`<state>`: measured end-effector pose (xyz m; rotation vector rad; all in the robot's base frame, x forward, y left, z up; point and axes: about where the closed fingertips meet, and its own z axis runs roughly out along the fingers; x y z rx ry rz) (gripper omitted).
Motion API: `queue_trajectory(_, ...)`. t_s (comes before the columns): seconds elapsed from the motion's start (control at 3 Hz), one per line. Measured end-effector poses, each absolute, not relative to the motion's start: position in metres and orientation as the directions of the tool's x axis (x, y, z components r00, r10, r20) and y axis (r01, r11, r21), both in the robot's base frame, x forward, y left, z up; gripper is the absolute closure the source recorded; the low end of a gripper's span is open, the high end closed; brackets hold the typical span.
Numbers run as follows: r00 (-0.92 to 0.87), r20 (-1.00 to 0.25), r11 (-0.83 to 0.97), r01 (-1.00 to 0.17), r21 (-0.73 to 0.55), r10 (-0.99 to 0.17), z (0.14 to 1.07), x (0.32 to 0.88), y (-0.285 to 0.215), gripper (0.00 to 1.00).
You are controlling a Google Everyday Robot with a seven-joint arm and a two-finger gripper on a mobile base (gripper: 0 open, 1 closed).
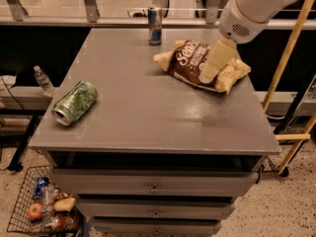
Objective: Move brown chip bag near green can
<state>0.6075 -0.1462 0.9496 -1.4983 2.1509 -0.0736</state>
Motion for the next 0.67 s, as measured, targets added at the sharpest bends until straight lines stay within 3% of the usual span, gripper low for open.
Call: queue_trajectory(0.67, -0.18, -0.331, 0.297, -0.889, -0.348, -0.926, 0.935, 0.679, -0.097, 0.0)
